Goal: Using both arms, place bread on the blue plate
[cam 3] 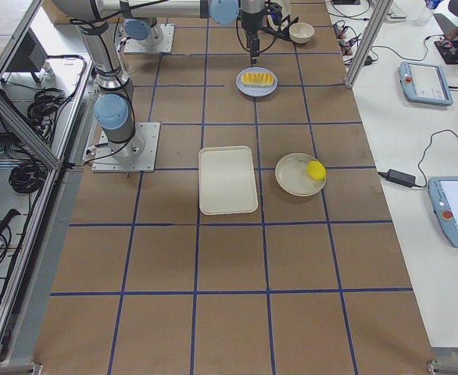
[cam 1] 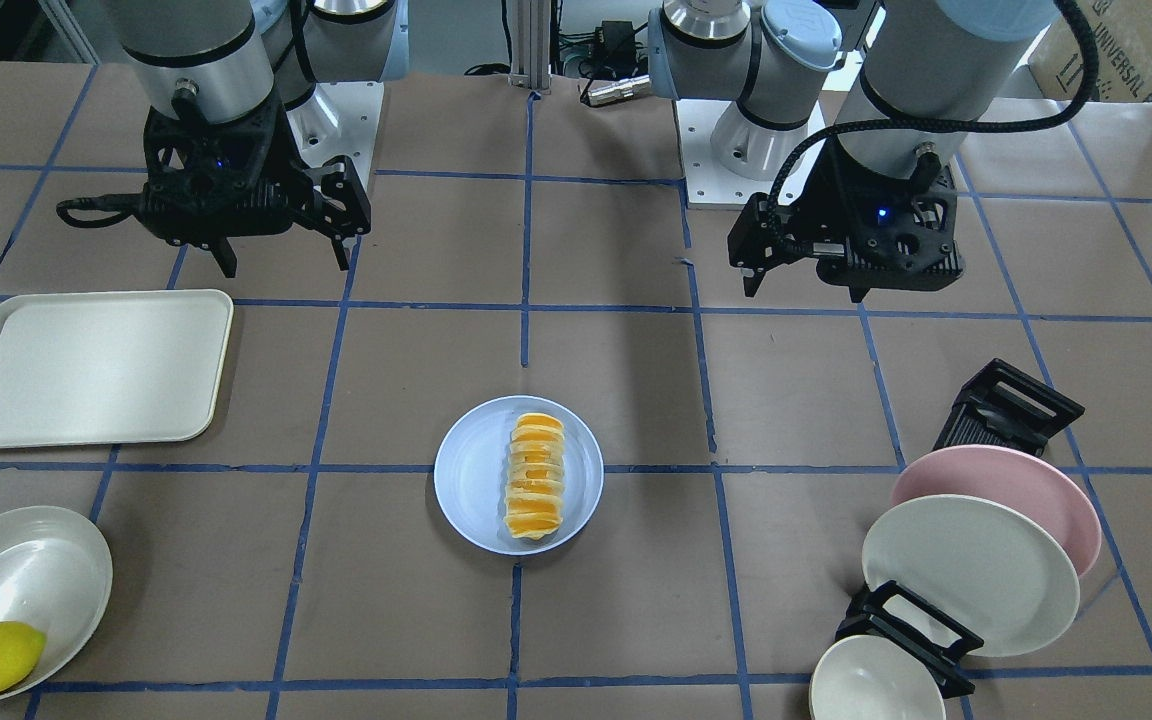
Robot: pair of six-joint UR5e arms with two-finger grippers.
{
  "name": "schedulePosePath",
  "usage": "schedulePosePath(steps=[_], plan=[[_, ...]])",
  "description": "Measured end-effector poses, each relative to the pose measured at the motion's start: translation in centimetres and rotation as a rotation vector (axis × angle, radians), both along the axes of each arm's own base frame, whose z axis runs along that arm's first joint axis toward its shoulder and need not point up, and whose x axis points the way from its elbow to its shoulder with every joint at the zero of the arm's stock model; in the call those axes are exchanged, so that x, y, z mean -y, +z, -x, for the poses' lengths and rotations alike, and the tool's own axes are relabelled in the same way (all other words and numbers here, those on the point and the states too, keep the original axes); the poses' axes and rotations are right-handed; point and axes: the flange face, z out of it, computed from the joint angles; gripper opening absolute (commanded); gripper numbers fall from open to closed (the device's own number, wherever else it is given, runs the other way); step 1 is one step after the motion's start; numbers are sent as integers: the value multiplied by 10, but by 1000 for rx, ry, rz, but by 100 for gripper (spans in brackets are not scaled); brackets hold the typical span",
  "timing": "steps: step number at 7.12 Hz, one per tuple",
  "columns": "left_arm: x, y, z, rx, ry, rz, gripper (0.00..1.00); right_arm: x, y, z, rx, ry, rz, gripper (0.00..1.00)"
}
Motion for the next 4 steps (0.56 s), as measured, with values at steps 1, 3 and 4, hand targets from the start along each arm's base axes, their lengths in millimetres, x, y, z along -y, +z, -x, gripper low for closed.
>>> schedulePosePath(steps=[1,3,4], plan=[[-5,4,0,7,1,2,100,-11,6,2,0,0,-24,100],[-10,9,1,8,26,-28,100,-19,6,1,-3,2,-56,100],[-13,12,-1,6,53,-34,100,-20,4,1,-5,1,-76,100]])
